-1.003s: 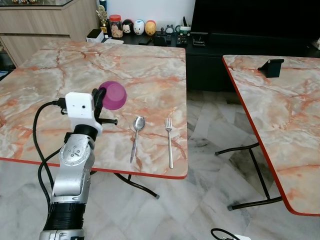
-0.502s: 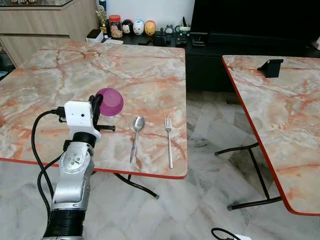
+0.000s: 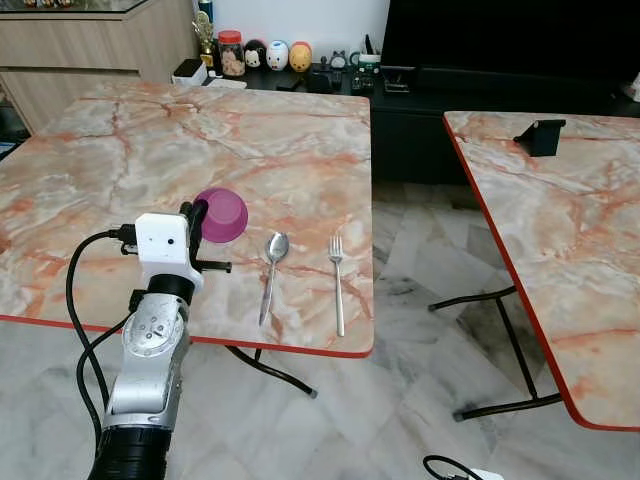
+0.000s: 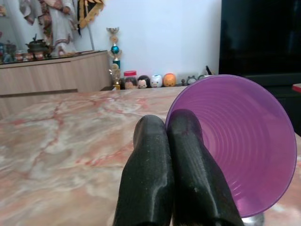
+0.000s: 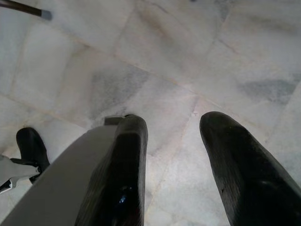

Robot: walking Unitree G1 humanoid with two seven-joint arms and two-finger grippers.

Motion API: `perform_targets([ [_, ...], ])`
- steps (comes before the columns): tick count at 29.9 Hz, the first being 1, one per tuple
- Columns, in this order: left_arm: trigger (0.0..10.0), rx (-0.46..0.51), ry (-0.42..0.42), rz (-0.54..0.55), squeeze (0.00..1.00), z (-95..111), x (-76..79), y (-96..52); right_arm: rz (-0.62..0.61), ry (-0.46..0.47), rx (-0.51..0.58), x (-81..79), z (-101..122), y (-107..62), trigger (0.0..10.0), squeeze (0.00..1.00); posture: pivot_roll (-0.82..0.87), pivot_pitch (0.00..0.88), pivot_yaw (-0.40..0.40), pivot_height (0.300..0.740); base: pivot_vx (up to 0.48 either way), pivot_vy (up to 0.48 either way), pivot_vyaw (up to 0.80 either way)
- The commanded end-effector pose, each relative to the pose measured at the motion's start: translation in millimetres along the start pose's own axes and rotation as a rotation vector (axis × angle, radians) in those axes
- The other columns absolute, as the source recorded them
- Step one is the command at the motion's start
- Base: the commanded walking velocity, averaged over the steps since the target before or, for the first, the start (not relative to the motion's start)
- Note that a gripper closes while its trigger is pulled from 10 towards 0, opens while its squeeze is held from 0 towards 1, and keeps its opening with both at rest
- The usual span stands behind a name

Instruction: Setting the table

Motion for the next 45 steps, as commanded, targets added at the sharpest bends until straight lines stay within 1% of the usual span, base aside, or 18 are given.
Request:
perform_targets([
  [1, 10.0, 0.034, 0.000, -0.015, 0.00, 6.7, 5.6, 4.2, -0.018, 0.014, -0.005, 4.7, -2.3, -0.6, 10.0, 0.00, 0.13, 0.000, -0.056, 0.711, 0.000, -0.270, 0.00],
  [12, 10.0, 0.036, 0.007, -0.019, 0.00, 6.8, 4.0, 2.9, -0.008, 0.010, -0.004, 4.0, -3.1, -0.8, 10.0, 0.00, 0.14, 0.000, -0.056, 0.711, 0.000, -0.261, 0.00],
  [24, 10.0, 0.037, -0.007, -0.038, 0.00, 8.3, 8.6, 5.7, -0.003, 0.004, -0.008, 3.2, -4.8, -1.1, 10.0, 0.00, 0.14, 0.000, -0.051, 0.711, 0.000, -0.344, 0.00],
  [29, 10.0, 0.017, -0.012, -0.038, 0.00, 5.6, 9.8, 6.7, 0.014, -0.010, -0.003, 1.8, -3.0, -0.8, 10.0, 0.00, 0.13, 0.000, -0.048, 0.711, 0.000, -0.347, 0.00],
  [33, 10.0, 0.008, -0.013, -0.050, 0.00, 4.0, 13.2, 6.1, 0.015, -0.006, -0.002, 2.0, -2.3, -0.7, 10.0, 0.00, 0.13, 0.000, -0.050, 0.711, 0.000, -0.343, 0.26],
  [35, 10.0, 0.006, -0.014, -0.054, 0.00, 4.0, 14.9, 6.0, 0.012, 0.026, -0.003, 2.1, -2.7, -0.7, 10.0, 0.00, 0.13, 0.000, -0.050, 0.711, 0.000, -0.347, 0.00],
  [45, 10.0, 0.005, -0.005, -0.050, 0.00, 5.1, 12.8, 7.4, 0.013, 0.020, 0.001, 2.2, -1.3, -0.4, 10.0, 0.00, 0.14, 0.000, -0.054, 0.711, 0.000, -0.339, 0.00],
])
Point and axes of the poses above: a point about 5 cm out from each wrist's last joint towards the gripper, its own y axis pointing out of the wrist towards the gripper, its own z axis along the axis of the wrist's last joint, x = y × z, the point moved 1 cm from there along y, pointing out of the wrist towards the gripper, and after that the axes turned 2 degrees about -y, right-handed, at the moved point
